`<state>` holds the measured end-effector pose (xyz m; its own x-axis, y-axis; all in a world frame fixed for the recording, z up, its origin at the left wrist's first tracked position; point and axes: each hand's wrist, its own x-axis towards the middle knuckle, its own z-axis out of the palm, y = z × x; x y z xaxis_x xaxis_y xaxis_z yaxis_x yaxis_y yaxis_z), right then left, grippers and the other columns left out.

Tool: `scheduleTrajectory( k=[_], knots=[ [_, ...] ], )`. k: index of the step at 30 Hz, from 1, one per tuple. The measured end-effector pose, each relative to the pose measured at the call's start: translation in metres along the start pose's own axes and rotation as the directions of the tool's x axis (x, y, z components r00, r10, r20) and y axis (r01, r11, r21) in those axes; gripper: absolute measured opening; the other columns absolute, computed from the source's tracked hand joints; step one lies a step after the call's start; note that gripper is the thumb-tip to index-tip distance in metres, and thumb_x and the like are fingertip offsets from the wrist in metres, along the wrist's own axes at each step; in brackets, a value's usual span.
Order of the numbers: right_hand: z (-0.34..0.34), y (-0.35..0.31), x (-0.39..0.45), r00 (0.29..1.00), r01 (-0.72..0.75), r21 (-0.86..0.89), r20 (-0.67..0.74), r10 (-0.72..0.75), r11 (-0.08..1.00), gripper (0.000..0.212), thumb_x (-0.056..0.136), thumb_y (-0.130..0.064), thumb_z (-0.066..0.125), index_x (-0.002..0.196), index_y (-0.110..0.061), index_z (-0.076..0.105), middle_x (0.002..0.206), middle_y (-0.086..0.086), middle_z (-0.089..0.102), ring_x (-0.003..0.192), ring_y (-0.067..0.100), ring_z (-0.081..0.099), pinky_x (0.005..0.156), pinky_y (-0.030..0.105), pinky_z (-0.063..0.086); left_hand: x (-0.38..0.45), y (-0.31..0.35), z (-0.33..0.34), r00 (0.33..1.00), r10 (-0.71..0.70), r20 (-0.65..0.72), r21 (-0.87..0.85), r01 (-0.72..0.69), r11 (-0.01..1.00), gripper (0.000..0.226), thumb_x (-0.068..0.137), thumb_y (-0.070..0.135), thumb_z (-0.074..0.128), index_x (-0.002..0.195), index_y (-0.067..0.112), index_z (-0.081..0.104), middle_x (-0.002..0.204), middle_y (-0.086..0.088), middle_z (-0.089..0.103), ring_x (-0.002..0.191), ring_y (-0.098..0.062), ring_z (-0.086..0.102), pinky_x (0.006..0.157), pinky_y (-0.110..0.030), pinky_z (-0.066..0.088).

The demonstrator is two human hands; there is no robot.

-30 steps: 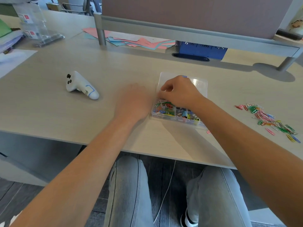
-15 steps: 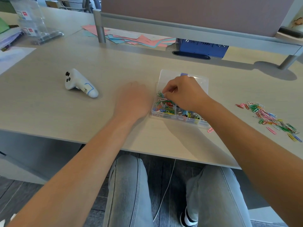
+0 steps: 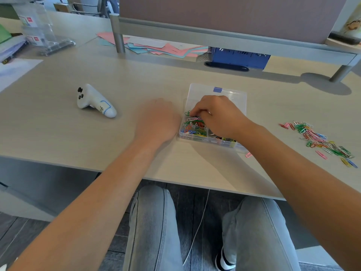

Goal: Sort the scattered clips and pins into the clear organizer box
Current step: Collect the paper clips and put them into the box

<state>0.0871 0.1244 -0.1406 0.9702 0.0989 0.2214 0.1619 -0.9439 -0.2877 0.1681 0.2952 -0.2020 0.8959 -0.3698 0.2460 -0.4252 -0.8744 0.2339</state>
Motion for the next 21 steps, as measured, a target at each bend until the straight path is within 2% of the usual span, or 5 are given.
scheduleTrajectory(
  k=[5, 10, 13, 17, 21],
  knots=[
    [-0.002, 0.004, -0.004, 0.998, -0.017, 0.001, -0.059, 0.017, 1.000, 0.034, 0.096, -0.007, 0.048, 0.108, -0.020, 0.077, 0.107, 0.000, 0.070, 0.096, 0.021, 0.063, 0.088, 0.034, 0.052, 0.000, 0.001, -0.001, 1.000, 0.001, 0.005, 0.003, -0.001, 1.000, 0.048, 0.099, 0.042, 0.035, 0.137, 0.017, 0.051, 0.153, -0.010, 0.042, 0.144, -0.029, 0.032, 0.119, -0.050, 0.021],
    [0.000, 0.002, -0.005, 0.998, -0.023, 0.009, -0.056, 0.023, 1.000, 0.020, 0.097, -0.021, 0.058, 0.101, -0.020, 0.078, 0.096, -0.001, 0.069, 0.086, 0.019, 0.062, 0.083, 0.039, 0.054, 0.000, 0.001, -0.002, 1.000, -0.004, 0.012, 0.003, 0.004, 1.000, 0.050, 0.100, 0.042, 0.035, 0.140, 0.017, 0.049, 0.155, -0.010, 0.039, 0.146, -0.028, 0.030, 0.120, -0.049, 0.020],
    [-0.002, 0.001, -0.004, 0.998, -0.025, 0.005, -0.054, 0.025, 1.000, 0.019, 0.096, -0.018, 0.060, 0.101, -0.022, 0.078, 0.096, -0.002, 0.068, 0.086, 0.018, 0.062, 0.083, 0.038, 0.054, 0.000, 0.001, -0.002, 1.000, -0.002, 0.014, 0.005, 0.002, 1.000, 0.050, 0.099, 0.042, 0.035, 0.139, 0.017, 0.050, 0.154, -0.010, 0.040, 0.145, -0.029, 0.031, 0.120, -0.049, 0.021],
    [-0.006, -0.002, -0.010, 0.997, 0.007, 0.069, -0.073, -0.002, 0.998, 0.024, 0.093, -0.011, 0.059, 0.105, -0.022, 0.077, 0.098, -0.003, 0.069, 0.086, 0.014, 0.062, 0.082, 0.028, 0.051, 0.000, 0.001, -0.001, 1.000, -0.003, 0.018, 0.002, 0.003, 1.000, 0.049, 0.099, 0.042, 0.034, 0.138, 0.017, 0.051, 0.153, -0.010, 0.041, 0.145, -0.029, 0.031, 0.119, -0.050, 0.021],
    [-0.007, -0.008, -0.021, 0.996, 0.078, 0.139, -0.051, -0.072, 0.987, 0.016, 0.089, -0.022, 0.070, 0.103, -0.023, 0.078, 0.094, -0.004, 0.068, 0.081, 0.009, 0.060, 0.074, 0.020, 0.047, -0.001, 0.001, -0.003, 1.000, -0.002, 0.009, -0.002, 0.002, 1.000, 0.048, 0.099, 0.040, 0.035, 0.137, 0.015, 0.052, 0.153, -0.012, 0.041, 0.145, -0.029, 0.031, 0.119, -0.050, 0.021]
  ],
)
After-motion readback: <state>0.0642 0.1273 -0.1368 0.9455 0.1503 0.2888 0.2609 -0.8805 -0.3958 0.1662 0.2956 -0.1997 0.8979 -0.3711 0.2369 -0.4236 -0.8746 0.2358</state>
